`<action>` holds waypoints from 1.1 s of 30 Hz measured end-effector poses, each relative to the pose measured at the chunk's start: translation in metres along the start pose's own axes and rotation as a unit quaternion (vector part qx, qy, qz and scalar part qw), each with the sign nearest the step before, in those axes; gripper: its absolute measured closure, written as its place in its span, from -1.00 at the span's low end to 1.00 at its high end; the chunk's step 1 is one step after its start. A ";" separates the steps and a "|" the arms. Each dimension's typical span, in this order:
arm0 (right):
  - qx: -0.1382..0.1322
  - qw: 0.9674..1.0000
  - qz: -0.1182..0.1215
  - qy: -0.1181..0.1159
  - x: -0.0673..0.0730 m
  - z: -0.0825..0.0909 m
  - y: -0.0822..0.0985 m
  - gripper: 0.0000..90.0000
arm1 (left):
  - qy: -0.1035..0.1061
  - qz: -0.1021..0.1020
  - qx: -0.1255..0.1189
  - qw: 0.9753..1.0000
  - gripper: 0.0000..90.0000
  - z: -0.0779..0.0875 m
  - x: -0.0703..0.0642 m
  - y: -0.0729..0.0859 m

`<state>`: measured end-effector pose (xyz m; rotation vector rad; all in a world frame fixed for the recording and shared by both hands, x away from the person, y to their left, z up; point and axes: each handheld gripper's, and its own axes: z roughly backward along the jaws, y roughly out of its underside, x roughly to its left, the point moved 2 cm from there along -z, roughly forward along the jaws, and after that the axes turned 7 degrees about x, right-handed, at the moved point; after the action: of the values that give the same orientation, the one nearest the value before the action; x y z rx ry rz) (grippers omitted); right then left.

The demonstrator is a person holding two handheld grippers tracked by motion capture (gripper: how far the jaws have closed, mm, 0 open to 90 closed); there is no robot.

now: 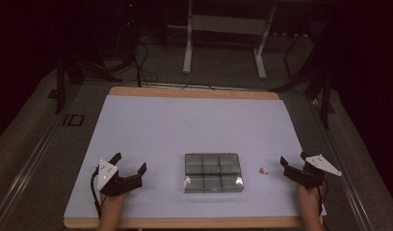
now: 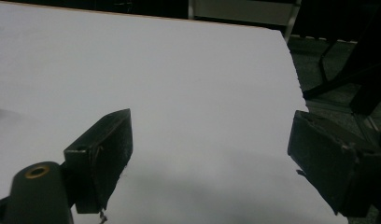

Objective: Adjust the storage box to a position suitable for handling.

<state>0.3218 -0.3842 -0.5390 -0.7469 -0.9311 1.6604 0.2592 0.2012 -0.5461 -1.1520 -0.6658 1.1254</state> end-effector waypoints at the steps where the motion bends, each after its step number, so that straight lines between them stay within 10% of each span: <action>1: 0.000 1.000 0.000 0.001 0.000 0.000 0.000 -0.68 | 0.000 0.002 0.000 1.000 -1.00 0.000 0.000 0.000; 17: 0.022 1.000 0.014 0.005 0.003 -0.004 -0.002 -0.66 | 0.010 -0.002 0.014 1.000 -1.00 -0.002 -0.001 -0.001; 24: 0.044 0.998 0.039 -0.014 0.006 -0.007 -0.003 -0.69 | 0.072 -0.017 0.062 0.995 -1.00 -0.011 -0.007 -0.007; 25: 0.047 0.998 0.039 -0.026 0.008 -0.007 -0.003 -0.69 | 0.118 -0.021 0.080 0.990 -1.00 -0.015 -0.008 -0.006; 27: 0.045 0.998 0.032 -0.042 0.011 -0.006 -0.004 -0.69 | 0.123 -0.031 0.092 0.988 -0.99 -0.018 -0.011 -0.005; 28: 0.046 0.997 0.030 -0.047 0.012 -0.006 -0.005 -0.69 | 0.138 -0.060 0.108 0.983 -1.00 -0.020 -0.016 -0.006; 33: 0.055 0.995 0.030 -0.075 0.017 -0.006 -0.010 -0.70 | 0.173 -0.069 0.116 0.976 -0.99 -0.023 -0.023 -0.009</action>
<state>0.3269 -0.3655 -0.5341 -0.5865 -0.9210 1.8255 0.2749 0.1710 -0.5421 -1.0502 -0.3287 0.8317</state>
